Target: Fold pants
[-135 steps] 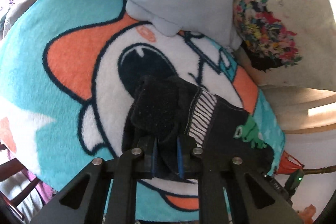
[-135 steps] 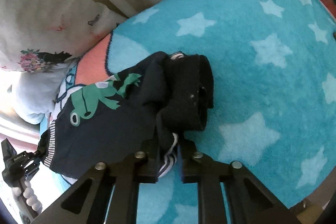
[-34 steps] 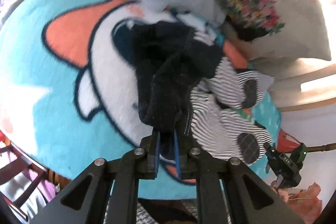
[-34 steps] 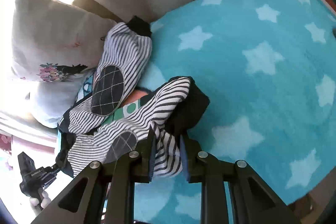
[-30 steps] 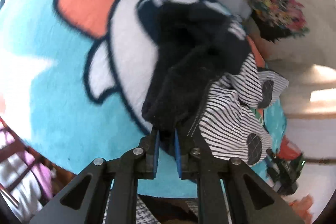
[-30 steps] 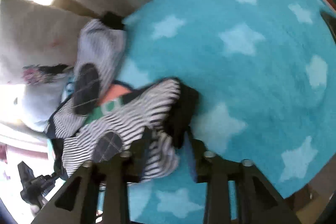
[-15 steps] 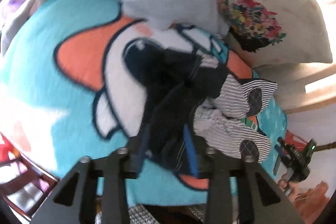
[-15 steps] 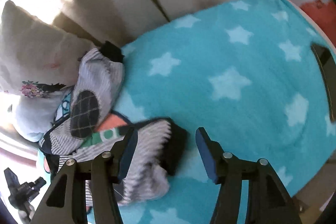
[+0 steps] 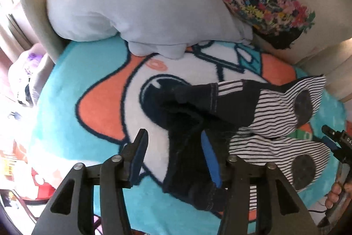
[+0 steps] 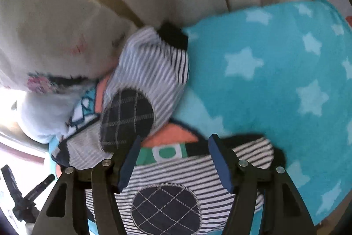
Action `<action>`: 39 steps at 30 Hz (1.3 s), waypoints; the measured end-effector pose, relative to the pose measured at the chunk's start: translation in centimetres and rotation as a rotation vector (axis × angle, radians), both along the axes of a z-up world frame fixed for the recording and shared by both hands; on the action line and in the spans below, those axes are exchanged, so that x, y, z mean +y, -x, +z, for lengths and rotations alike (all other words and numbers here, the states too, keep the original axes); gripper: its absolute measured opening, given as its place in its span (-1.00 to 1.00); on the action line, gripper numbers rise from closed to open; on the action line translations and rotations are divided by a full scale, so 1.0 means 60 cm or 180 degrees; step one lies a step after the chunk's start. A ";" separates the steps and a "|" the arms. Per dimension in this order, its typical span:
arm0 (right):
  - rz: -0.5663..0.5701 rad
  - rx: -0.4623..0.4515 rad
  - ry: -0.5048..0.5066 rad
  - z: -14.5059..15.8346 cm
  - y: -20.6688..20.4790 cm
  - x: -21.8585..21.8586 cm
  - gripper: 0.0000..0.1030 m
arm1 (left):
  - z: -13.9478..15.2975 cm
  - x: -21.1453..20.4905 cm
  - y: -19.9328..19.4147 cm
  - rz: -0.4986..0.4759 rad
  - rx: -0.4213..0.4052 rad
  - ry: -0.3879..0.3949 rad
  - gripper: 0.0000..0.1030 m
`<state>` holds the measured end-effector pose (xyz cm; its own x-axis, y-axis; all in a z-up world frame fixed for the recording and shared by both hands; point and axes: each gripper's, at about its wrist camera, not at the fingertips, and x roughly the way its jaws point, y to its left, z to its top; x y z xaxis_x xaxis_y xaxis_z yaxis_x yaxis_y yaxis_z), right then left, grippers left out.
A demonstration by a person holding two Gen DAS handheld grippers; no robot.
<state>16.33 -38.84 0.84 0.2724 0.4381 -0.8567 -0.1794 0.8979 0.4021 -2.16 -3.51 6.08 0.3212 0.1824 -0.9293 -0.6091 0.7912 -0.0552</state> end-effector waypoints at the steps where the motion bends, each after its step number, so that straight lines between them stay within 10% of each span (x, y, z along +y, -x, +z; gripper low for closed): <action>1: 0.0004 0.0053 0.0033 -0.012 0.004 0.004 0.33 | -0.001 -0.001 0.000 0.0004 0.0031 -0.0029 -0.04; 29: 0.0156 0.0035 0.0100 -0.046 0.037 0.007 0.47 | 0.016 -0.027 0.038 0.0045 0.0118 -0.0251 -0.01; 39: 0.0146 -0.0025 0.0229 0.010 -0.002 0.010 0.48 | 0.026 0.044 0.049 0.0150 -0.0511 0.0528 -0.01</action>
